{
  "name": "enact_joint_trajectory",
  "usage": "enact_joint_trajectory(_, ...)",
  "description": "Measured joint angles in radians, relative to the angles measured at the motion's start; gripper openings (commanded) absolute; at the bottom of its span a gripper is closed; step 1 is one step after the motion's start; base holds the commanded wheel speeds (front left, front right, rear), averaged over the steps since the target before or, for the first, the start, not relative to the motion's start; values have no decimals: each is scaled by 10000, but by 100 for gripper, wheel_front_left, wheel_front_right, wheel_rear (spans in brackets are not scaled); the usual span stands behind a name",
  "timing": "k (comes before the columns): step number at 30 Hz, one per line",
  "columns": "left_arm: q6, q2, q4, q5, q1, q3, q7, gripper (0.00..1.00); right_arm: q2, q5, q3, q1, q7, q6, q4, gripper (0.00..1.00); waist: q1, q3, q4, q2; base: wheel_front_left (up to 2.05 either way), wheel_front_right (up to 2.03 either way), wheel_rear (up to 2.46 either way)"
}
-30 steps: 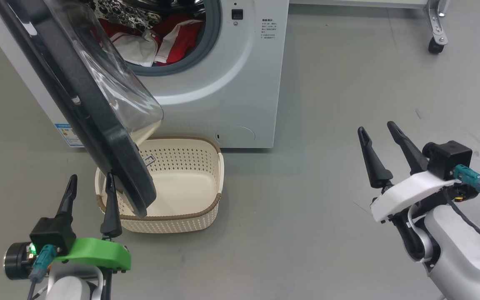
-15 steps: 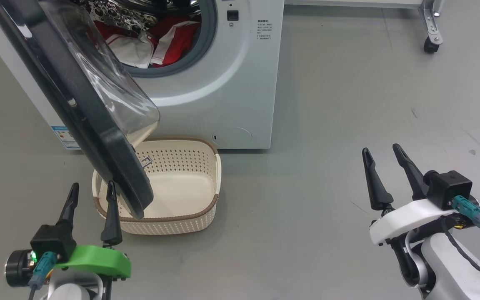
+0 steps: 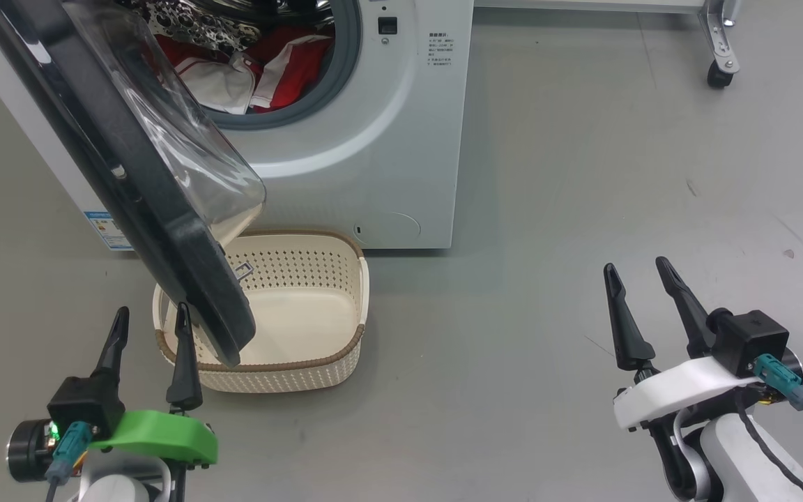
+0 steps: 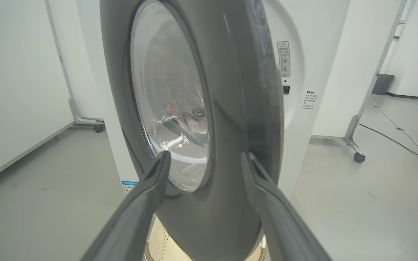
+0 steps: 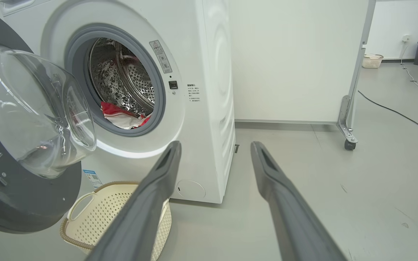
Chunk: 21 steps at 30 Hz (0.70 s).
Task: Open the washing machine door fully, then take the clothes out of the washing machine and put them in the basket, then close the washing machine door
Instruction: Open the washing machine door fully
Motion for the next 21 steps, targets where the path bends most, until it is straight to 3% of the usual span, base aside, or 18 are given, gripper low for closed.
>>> enact_joint_trajectory(21,-119,-73,31,102,5,35,0,100,393,-731,-435,608,0,0,-387,100,0,9,18,0,0,0,0)
